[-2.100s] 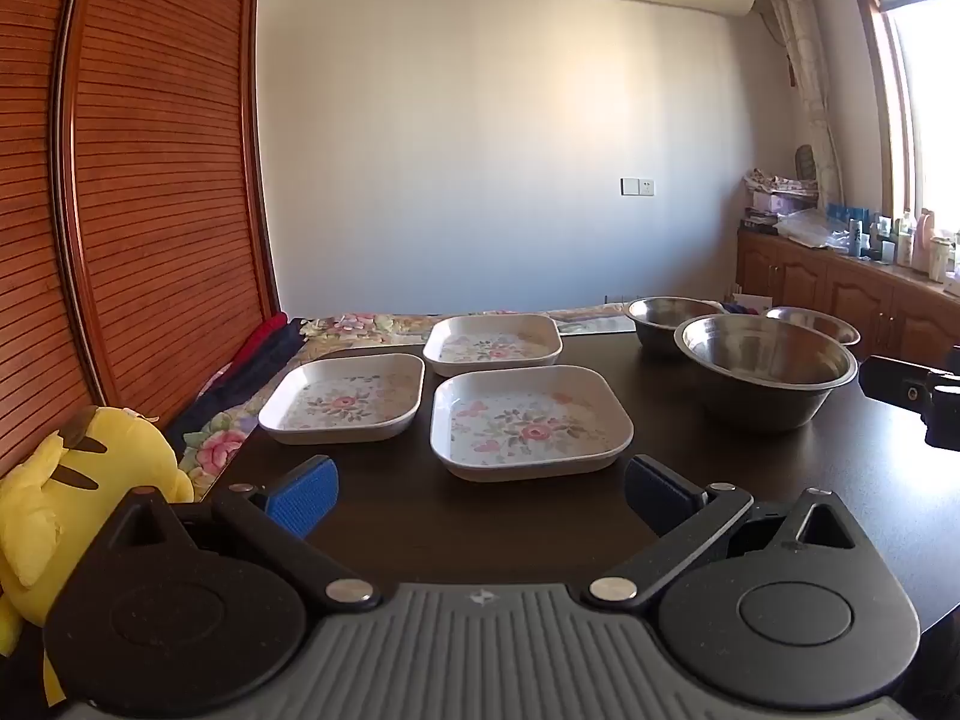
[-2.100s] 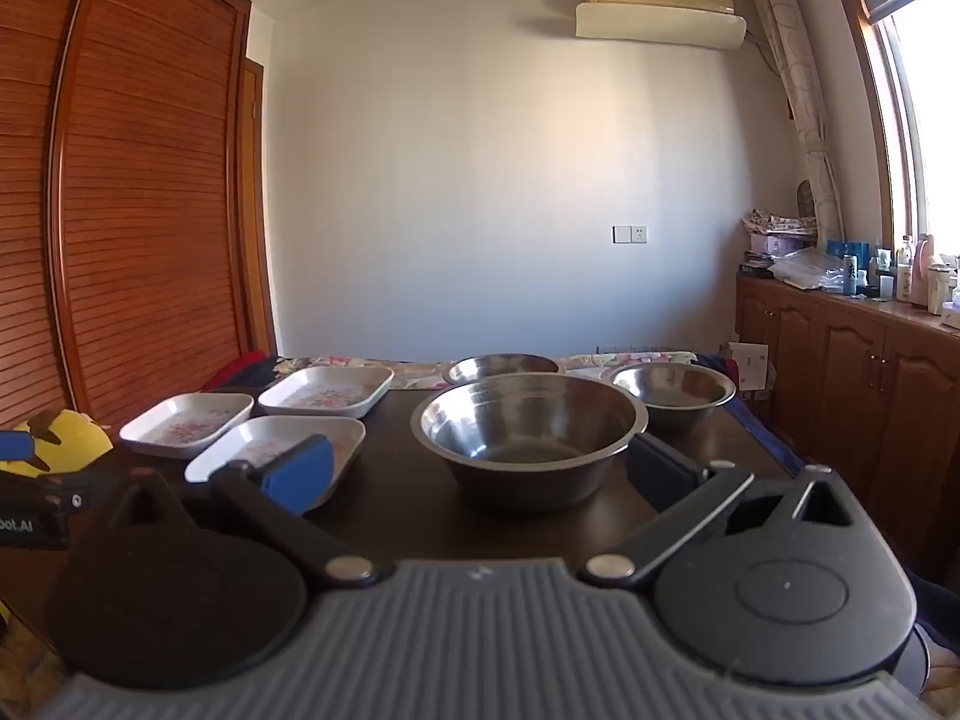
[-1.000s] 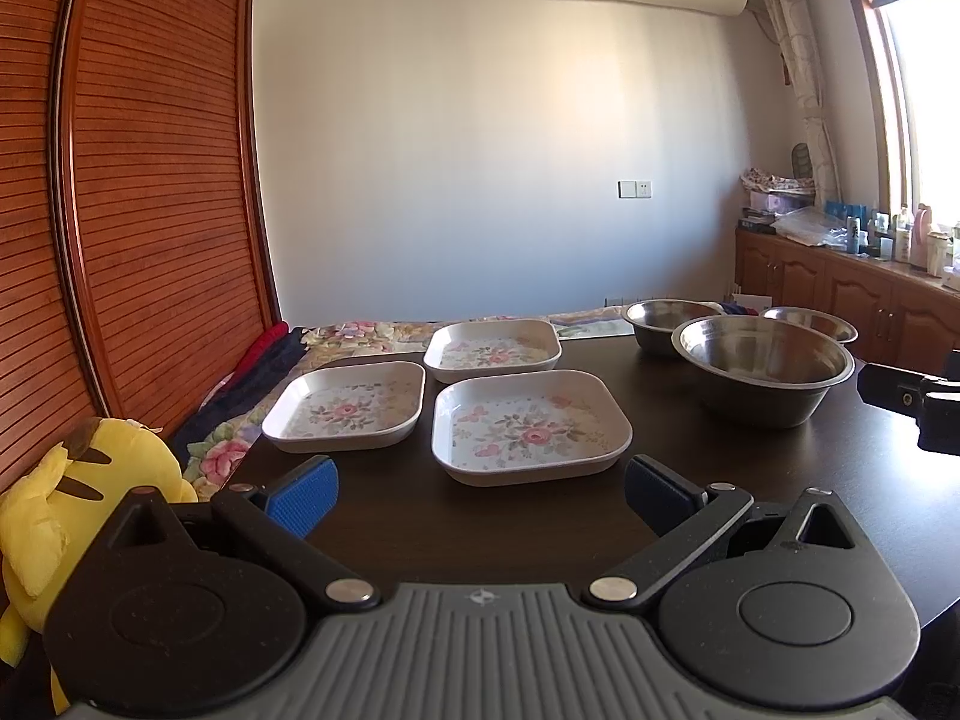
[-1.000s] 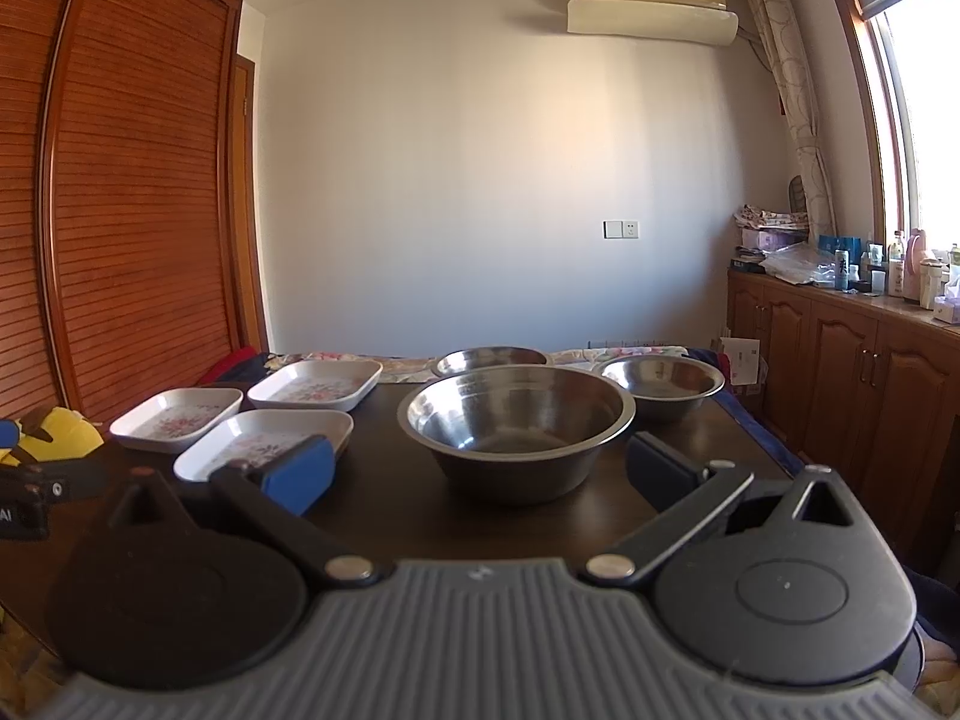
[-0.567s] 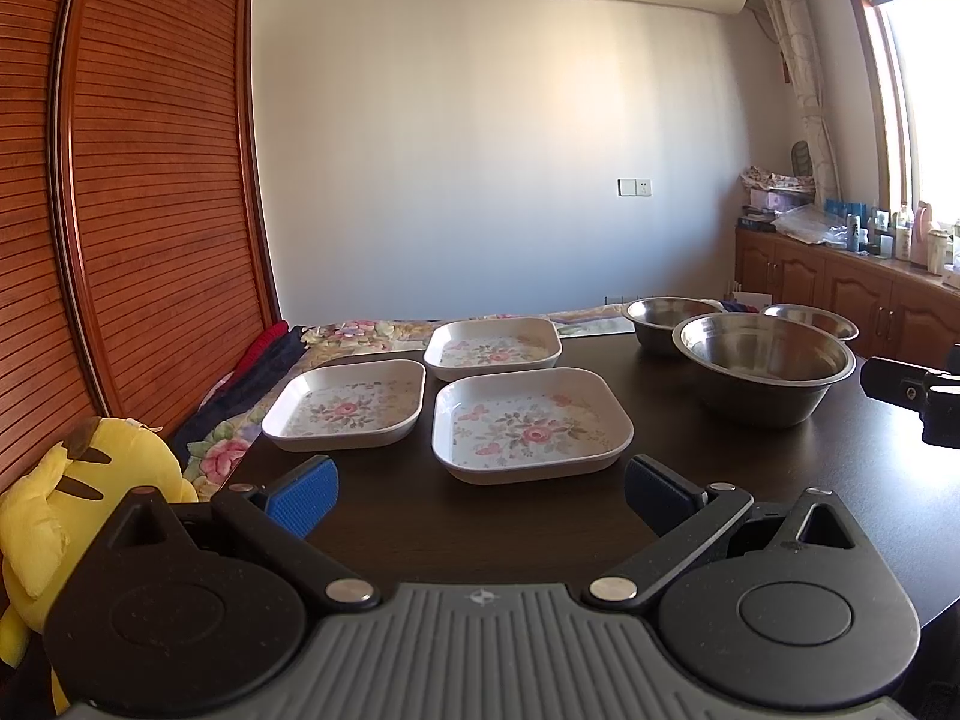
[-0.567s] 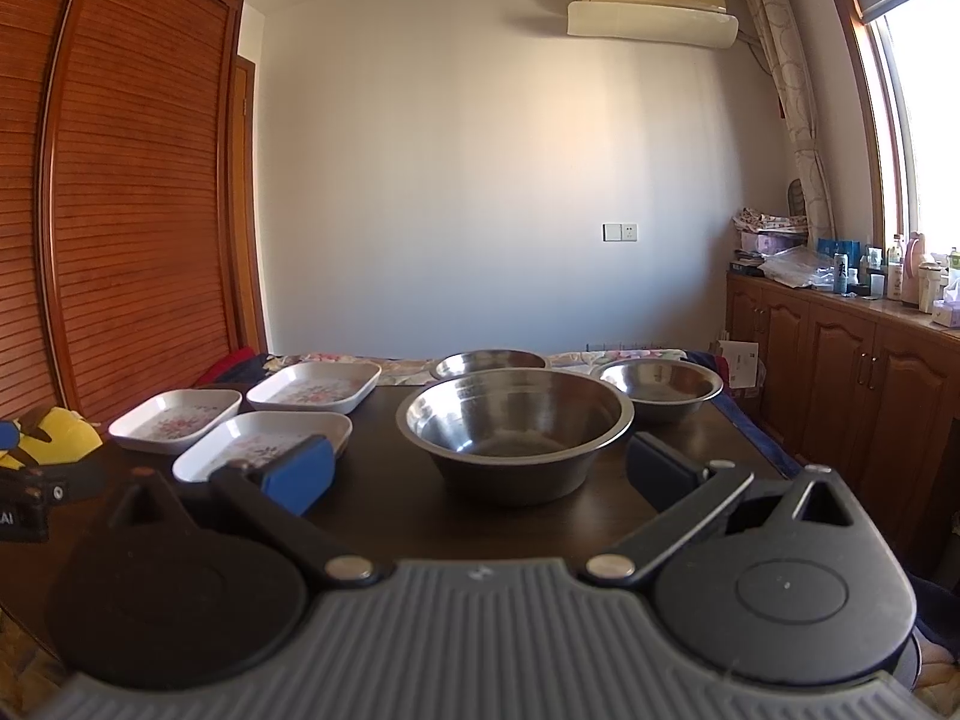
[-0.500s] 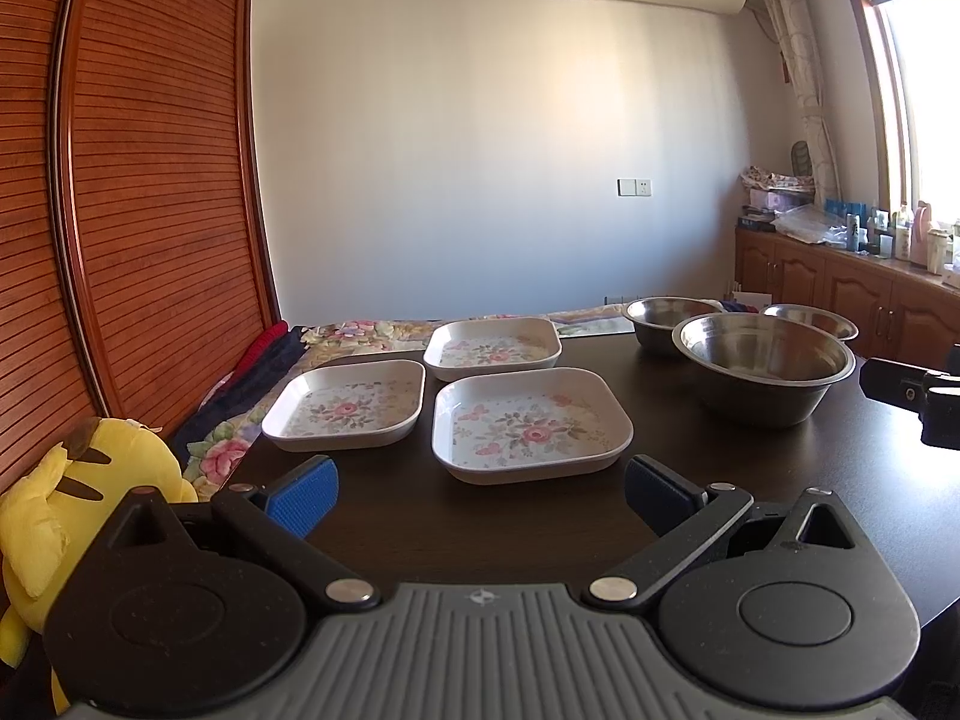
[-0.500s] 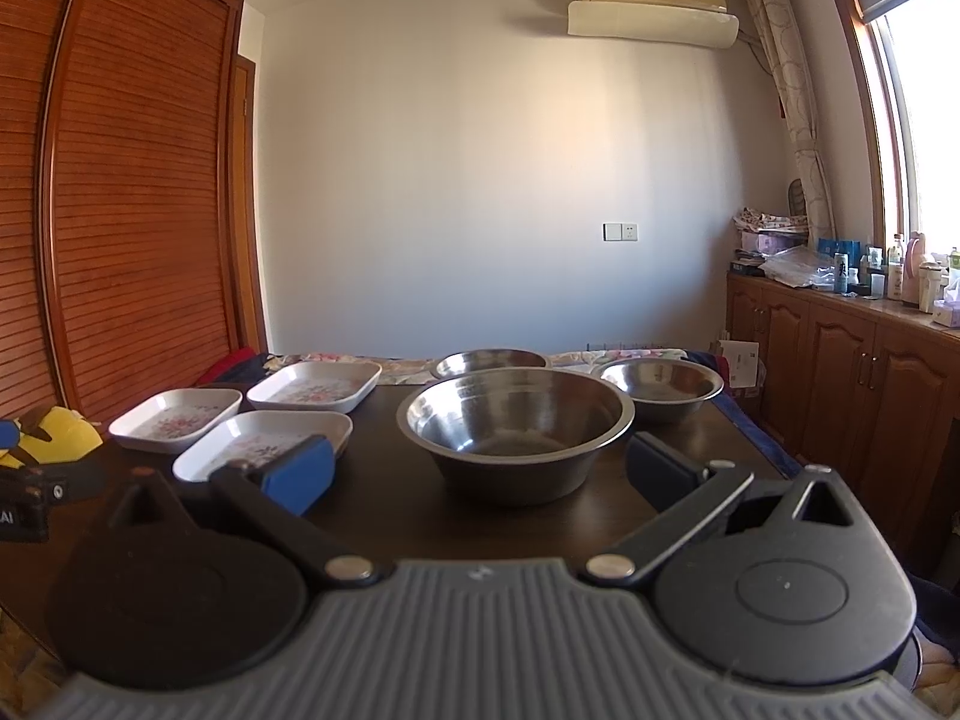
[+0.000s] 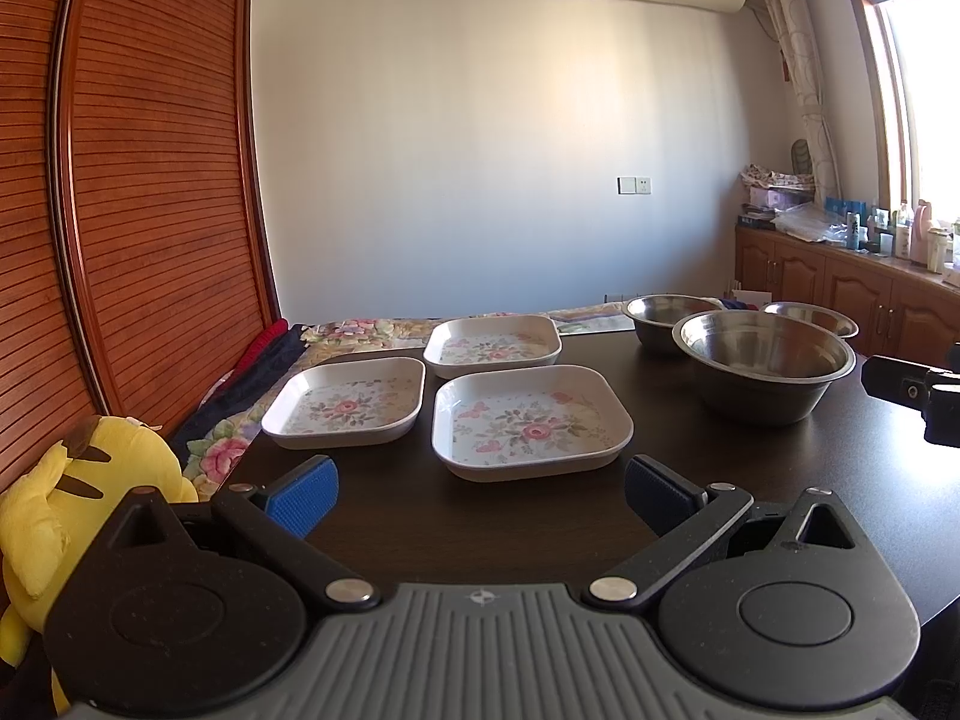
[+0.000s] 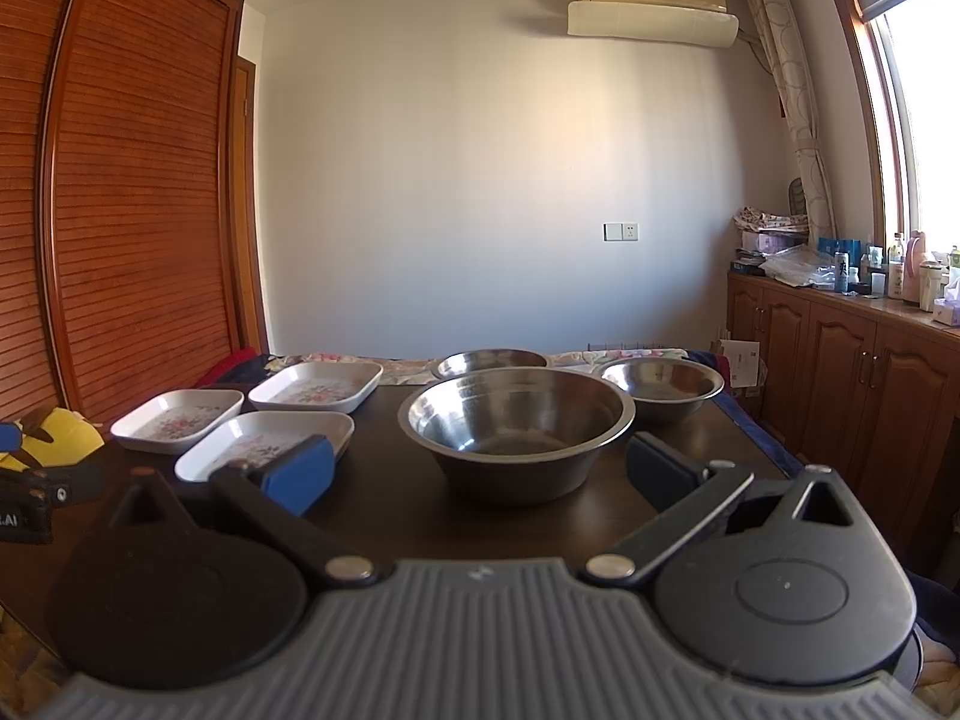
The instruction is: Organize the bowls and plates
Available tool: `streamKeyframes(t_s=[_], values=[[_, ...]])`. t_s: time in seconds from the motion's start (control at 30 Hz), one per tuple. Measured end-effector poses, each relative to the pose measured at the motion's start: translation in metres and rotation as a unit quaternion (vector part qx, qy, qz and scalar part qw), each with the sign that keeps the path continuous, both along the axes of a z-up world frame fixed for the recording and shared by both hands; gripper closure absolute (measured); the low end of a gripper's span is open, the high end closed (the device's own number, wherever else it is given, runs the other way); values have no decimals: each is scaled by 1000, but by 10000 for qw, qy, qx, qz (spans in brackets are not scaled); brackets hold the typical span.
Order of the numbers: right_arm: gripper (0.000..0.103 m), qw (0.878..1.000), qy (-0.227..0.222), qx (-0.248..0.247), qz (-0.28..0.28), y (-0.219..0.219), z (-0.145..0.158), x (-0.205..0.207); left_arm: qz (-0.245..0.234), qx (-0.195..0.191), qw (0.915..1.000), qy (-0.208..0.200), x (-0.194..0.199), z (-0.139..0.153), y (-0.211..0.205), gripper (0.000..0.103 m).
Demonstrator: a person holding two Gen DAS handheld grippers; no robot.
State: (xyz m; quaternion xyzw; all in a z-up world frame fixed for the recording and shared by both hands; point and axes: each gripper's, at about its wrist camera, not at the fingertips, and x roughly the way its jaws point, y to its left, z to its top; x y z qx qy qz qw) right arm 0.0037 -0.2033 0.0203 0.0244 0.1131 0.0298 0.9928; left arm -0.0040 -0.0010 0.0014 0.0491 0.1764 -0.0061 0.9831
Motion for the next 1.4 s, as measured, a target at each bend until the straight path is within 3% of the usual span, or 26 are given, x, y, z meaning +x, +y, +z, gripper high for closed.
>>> streamKeyframes(t_s=[0.63,0.9,1.1,1.4], values=[[0,10000,33,-10,21,4,0,1,6,0,10000,42,0,-2,1,0],[0,9998,149,-63,118,9,-6,8,35,3,9996,270,13,-12,8,0],[0,9989,223,-112,406,20,-5,21,34,-2,9985,547,31,-19,16,0],[0,9901,425,-310,1302,55,2,55,-99,-46,9965,832,54,-16,32,0]])
